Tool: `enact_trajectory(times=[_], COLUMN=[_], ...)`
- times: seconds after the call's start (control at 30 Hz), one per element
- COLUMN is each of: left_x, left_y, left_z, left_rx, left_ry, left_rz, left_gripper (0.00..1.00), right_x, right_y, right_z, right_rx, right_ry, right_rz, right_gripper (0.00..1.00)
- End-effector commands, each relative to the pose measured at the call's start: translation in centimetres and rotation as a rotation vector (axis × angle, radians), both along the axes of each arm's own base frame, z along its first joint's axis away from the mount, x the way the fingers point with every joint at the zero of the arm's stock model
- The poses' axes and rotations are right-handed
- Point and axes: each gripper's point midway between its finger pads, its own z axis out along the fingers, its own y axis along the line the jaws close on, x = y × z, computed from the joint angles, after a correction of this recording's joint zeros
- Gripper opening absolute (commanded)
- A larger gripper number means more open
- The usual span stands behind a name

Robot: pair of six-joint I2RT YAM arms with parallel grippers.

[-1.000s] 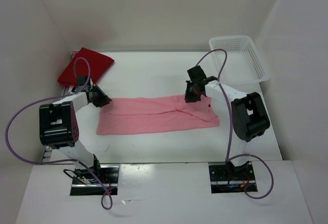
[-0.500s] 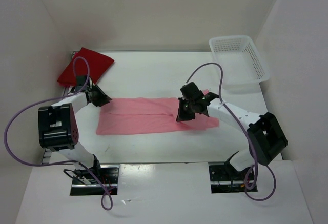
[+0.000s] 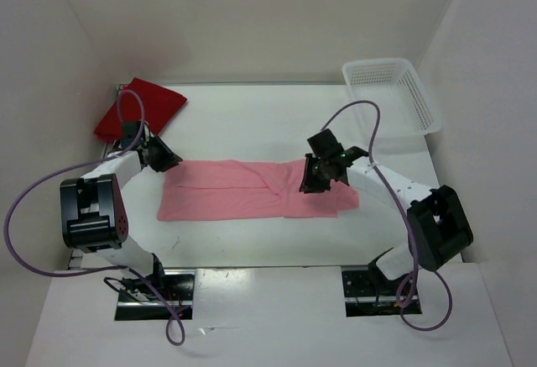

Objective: Fold and stack the t-shirts
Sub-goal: Fold the other side of the tshirt into a rectangle

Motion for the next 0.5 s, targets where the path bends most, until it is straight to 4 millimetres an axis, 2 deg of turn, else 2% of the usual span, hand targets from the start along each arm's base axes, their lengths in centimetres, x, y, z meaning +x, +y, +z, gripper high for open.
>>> enact_trajectory(times=[0.0, 0.03, 0.1, 0.13, 0.17, 0.23, 0.27, 0.37, 0.4, 0.43, 0.47], left_x=[0.1, 0.3, 0.2, 0.2, 0.2, 0.2, 0.2, 0.3, 0.3, 0.3, 0.5], left_y=[-0.2, -0.2, -0.4, -0.4, -0.4, -0.5, -0.5, -0.4, -0.4, -0.4, -0.4], left_z=[1.6, 1.7, 1.5, 1.5, 1.5, 1.6, 1.6, 1.4, 1.4, 1.4, 1.5], left_rx=[-0.007, -0.005, -0.014, -0.014, -0.014, -0.02, -0.02, -0.02, -0.02, -0.02, -0.019], left_ry=[-0.053, -0.063, -0.063, -0.063, -0.063, -0.062, -0.062, -0.062, -0.062, -0.062, -0.071], left_rz=[-0.026, -0.027, -0.034, -0.034, -0.034, -0.028, -0.028, -0.028, -0.028, -0.028, -0.028], left_gripper=[0.3, 0.3, 0.3, 0.3, 0.3, 0.3, 0.3, 0.3, 0.3, 0.3, 0.3], right_x=[4.6, 5.8, 8.2, 9.4, 10.6, 11.7, 12.5, 13.6, 14.0, 13.9, 14.1], right_y=[-4.0, -6.4, -8.5, -10.6, -11.2, -13.2, -13.3, -14.7, -14.4, -14.1, -13.9], right_z=[1.2, 1.2, 1.4, 1.5, 2.0, 0.9, 1.2, 0.1, 0.4, -0.4, -0.5], right_rx=[-0.081, -0.088, -0.084, -0.096, -0.094, -0.123, -0.107, -0.097, -0.08, -0.072, -0.063], right_ry=[-0.115, -0.114, -0.153, -0.164, -0.19, -0.165, -0.167, -0.153, -0.173, -0.146, -0.144], right_rz=[-0.117, -0.174, -0.236, -0.281, -0.295, -0.323, -0.329, -0.356, -0.35, -0.34, -0.334], right_gripper=[0.23, 0.22, 0.23, 0.28, 0.34, 0.34, 0.34, 0.42, 0.45, 0.47, 0.47])
